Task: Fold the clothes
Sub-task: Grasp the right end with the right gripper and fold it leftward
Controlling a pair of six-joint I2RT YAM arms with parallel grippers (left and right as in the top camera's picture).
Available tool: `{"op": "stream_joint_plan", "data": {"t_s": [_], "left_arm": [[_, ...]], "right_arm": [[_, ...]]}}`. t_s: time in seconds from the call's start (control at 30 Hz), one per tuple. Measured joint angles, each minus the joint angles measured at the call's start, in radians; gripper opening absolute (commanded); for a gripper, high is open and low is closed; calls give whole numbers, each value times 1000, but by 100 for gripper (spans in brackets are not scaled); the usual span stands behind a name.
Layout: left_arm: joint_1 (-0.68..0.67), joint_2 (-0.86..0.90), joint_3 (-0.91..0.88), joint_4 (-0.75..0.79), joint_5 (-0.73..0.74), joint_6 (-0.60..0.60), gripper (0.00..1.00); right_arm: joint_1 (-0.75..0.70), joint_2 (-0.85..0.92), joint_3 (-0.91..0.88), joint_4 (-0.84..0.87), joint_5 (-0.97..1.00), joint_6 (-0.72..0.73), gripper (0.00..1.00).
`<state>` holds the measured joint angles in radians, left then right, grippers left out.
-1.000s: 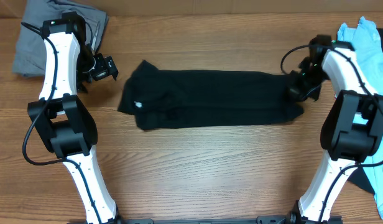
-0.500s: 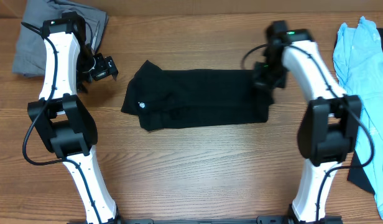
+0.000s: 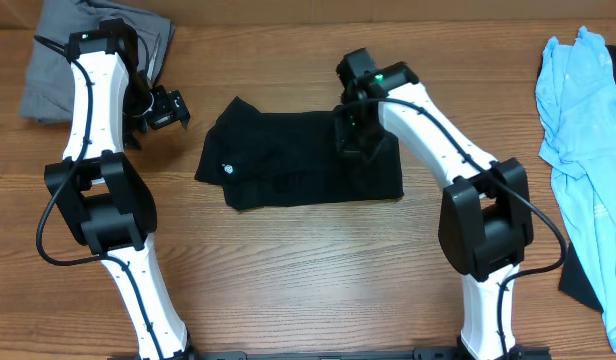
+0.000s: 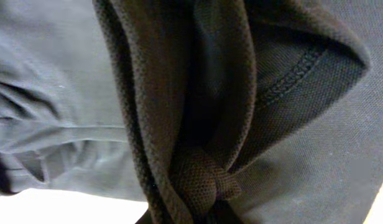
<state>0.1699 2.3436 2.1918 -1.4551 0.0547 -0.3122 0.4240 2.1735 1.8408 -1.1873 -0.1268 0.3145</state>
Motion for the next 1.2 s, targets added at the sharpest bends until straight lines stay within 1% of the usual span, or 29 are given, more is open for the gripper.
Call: {"op": "stream_joint_plan", "data": {"t_s": [0.03, 0.07, 0.1, 0.13, 0.17, 0.4, 0.53, 0.6, 0.7, 0.87, 0.93, 1.0, 1.03, 1.2], "left_arm": [[0, 0, 0, 0, 0, 0, 100], [0, 0, 0, 0, 0, 0, 100], [0, 0, 0, 0, 0, 0, 100], [0, 0, 0, 0, 0, 0, 100], [0, 0, 0, 0, 0, 0, 100], [0, 0, 0, -2, 0, 0, 100], [0, 0, 0, -4, 0, 0, 100], [0, 0, 0, -4, 0, 0, 100], [0, 0, 0, -10, 0, 0, 100], [0, 0, 0, -14, 0, 0, 100], [0, 0, 0, -14, 0, 0, 100], [0, 0, 0, -15, 0, 0, 100], [0, 0, 0, -15, 0, 0, 100], [0, 0, 0, -19, 0, 0, 100]], "right_arm": [[10, 0, 0, 8, 0, 8, 40], [11, 0, 0, 10, 0, 17, 54], [16, 0, 0, 16, -3, 25, 65], [16, 0, 0, 20, -4, 28, 72], [18, 0, 0, 25, -9, 32, 74], [21, 0, 2, 34, -26, 45, 74], [2, 0, 42, 14, -26, 48, 76], [-19, 0, 60, 24, -26, 48, 72], [-62, 1, 64, 45, -26, 48, 70], [-112, 1, 20, 150, -57, 41, 67], [-112, 3, -10, 167, -82, 38, 63], [-108, 10, -32, 200, -111, 38, 54], [-106, 15, -37, 210, -127, 40, 51], [-96, 57, -46, 274, -219, 51, 48]]}}
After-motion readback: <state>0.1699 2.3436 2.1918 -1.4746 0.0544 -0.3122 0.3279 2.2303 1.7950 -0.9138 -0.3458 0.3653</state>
